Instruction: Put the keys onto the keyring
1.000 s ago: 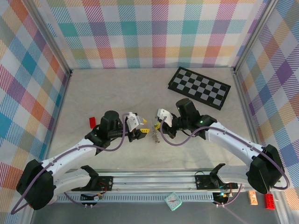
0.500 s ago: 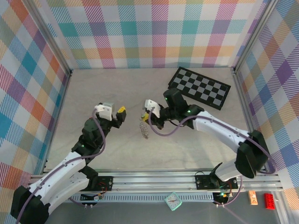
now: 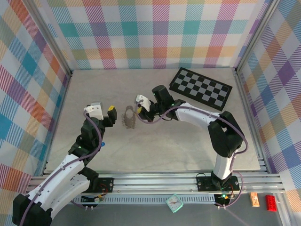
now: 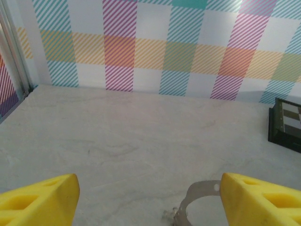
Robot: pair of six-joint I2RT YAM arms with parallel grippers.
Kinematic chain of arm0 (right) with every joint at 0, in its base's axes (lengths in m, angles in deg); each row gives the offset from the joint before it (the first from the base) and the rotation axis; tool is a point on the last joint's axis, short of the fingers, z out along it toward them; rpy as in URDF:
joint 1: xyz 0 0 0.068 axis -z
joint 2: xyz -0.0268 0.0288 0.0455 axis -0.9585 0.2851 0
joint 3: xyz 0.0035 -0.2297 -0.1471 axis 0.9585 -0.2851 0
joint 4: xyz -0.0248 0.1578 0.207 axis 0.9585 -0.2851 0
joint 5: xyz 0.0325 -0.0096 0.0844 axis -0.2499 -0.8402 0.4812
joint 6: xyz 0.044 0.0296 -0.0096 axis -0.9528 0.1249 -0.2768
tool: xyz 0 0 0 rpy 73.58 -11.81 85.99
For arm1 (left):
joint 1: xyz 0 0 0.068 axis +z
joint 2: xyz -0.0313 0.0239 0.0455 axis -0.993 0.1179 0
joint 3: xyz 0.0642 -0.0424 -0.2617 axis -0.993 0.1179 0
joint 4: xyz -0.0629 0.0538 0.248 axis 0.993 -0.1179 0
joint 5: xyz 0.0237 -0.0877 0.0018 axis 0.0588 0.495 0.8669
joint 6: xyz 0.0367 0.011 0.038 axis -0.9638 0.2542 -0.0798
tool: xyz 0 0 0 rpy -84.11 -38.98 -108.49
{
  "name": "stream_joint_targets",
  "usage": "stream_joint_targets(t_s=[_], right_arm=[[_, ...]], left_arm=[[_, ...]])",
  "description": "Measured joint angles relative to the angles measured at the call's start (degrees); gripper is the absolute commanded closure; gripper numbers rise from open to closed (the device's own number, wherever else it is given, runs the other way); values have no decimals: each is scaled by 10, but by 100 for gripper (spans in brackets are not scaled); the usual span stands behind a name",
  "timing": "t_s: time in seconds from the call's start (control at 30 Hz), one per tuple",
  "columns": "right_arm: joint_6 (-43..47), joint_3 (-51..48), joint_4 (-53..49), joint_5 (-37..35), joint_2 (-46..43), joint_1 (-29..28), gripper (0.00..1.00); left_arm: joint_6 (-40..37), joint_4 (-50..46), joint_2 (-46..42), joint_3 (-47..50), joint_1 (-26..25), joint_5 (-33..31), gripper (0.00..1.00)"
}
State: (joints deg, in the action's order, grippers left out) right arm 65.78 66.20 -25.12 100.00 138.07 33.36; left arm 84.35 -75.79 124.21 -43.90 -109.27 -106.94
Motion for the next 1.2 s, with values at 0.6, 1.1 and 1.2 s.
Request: stream_joint_targets(t_s=[0.6, 1.1, 1.2], right_arm=[[169, -17, -202, -202, 48, 59, 100], [182, 0, -216, -281, 77, 92, 69], [162, -3, -214, -267, 71, 108, 66]], left_arm=[[33, 4, 62, 0, 3, 2, 21], [48, -1, 130, -19, 3, 34, 19], [51, -1, 150, -32, 3, 46, 18]])
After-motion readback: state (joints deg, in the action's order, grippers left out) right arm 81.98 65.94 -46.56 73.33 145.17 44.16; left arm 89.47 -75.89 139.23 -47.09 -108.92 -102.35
